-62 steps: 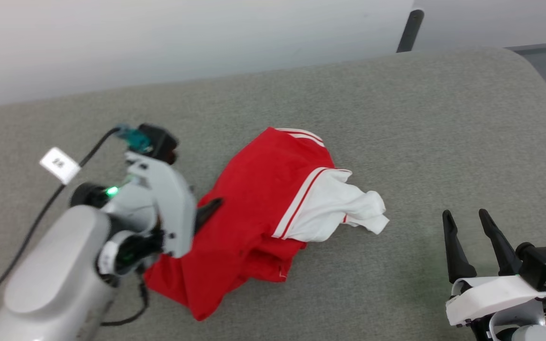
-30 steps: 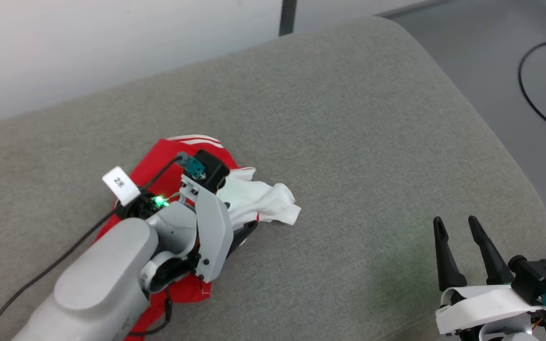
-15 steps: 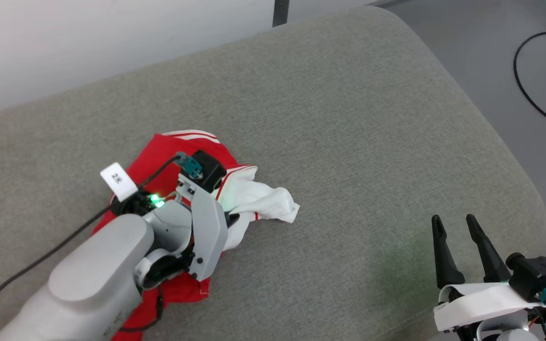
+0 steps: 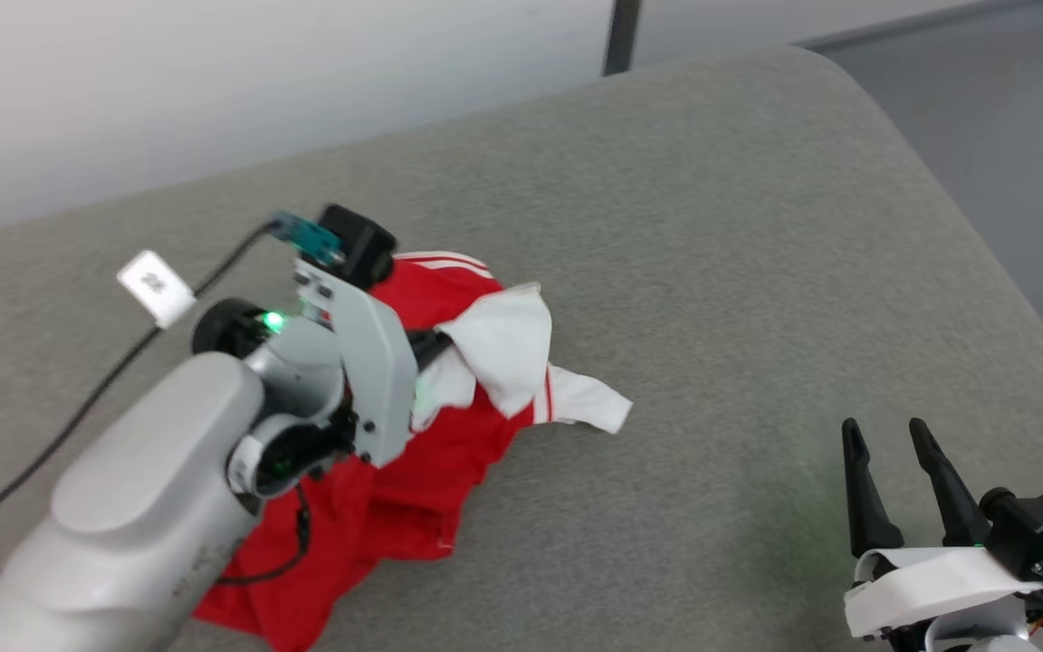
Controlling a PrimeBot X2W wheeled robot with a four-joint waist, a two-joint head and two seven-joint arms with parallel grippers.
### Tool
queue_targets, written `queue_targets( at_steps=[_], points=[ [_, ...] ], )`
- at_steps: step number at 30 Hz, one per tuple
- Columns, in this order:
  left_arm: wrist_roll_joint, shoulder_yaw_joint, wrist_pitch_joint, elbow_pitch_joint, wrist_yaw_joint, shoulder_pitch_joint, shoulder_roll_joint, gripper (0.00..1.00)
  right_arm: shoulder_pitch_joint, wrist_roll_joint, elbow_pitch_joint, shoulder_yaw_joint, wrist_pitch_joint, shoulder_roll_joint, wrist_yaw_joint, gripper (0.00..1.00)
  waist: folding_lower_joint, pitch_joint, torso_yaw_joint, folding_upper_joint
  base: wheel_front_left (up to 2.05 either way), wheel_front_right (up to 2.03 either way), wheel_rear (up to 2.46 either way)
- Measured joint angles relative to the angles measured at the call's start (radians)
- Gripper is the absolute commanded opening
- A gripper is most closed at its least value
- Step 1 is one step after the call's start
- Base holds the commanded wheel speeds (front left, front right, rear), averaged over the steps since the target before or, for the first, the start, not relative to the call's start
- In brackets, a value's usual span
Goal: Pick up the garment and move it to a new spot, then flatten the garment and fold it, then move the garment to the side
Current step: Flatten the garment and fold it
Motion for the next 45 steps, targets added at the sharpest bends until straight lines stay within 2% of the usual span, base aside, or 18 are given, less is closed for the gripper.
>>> queue_targets(
  at_steps=[8,20,26,33,34,36,37,38,39,45],
  points=[
    [-0.043,0.103,-0.077,0.024,0.059,-0.001,0.037,0.00,0.018,-0.032,-0.030,-0.027,0.045,0.000,0.000,1.00,0.0000,-0.038,0.095,0.0000,0.00,0.00,0.00],
    [-0.118,0.229,-0.191,0.153,0.109,0.081,0.100,0.00,0.059,-0.057,-0.091,-0.059,0.107,0.001,0.000,1.00,0.0000,-0.099,0.225,0.0000,0.00,0.00,0.00],
    [-0.148,0.256,-0.229,0.273,0.107,0.135,0.112,0.00,0.062,-0.058,-0.110,-0.061,0.125,0.000,0.000,1.00,0.0000,-0.120,0.268,0.0000,0.00,0.00,0.00],
    [-0.170,0.279,-0.275,0.453,0.078,0.154,0.100,0.00,0.074,-0.062,-0.132,-0.058,0.149,0.000,0.000,1.00,0.0000,-0.123,0.284,0.0000,0.00,0.00,0.00],
    [-0.176,0.285,-0.285,0.478,0.075,0.153,0.094,0.22,0.074,-0.065,-0.134,-0.057,0.150,0.000,0.000,1.00,0.0000,-0.122,0.285,0.0000,0.00,0.00,0.00],
    [-0.188,0.293,-0.291,0.529,0.069,0.152,0.079,0.45,0.076,-0.065,-0.137,-0.057,0.154,0.000,0.000,1.00,0.0000,-0.121,0.288,0.0000,0.00,0.00,0.00],
    [-0.191,0.293,-0.294,0.556,0.064,0.152,0.074,0.62,0.077,-0.065,-0.137,-0.056,0.158,0.000,0.000,1.00,0.0000,-0.122,0.289,0.0000,0.00,0.00,0.00],
    [-0.191,0.292,-0.297,0.574,0.055,0.152,0.069,0.85,0.077,-0.065,-0.137,-0.056,0.159,0.000,0.000,1.00,0.0001,-0.123,0.290,0.0000,0.00,0.00,0.00],
    [-0.195,0.295,-0.302,0.594,0.048,0.150,0.063,1.00,0.077,-0.065,-0.138,-0.055,0.160,0.000,0.000,1.00,0.0000,-0.125,0.291,0.0000,0.00,0.00,0.00],
    [-0.164,0.260,-0.313,0.649,0.008,0.134,0.056,1.00,0.091,-0.071,-0.142,-0.054,0.173,0.000,0.000,1.00,0.0000,-0.148,0.306,0.0000,0.00,0.00,0.00]
  ],
)
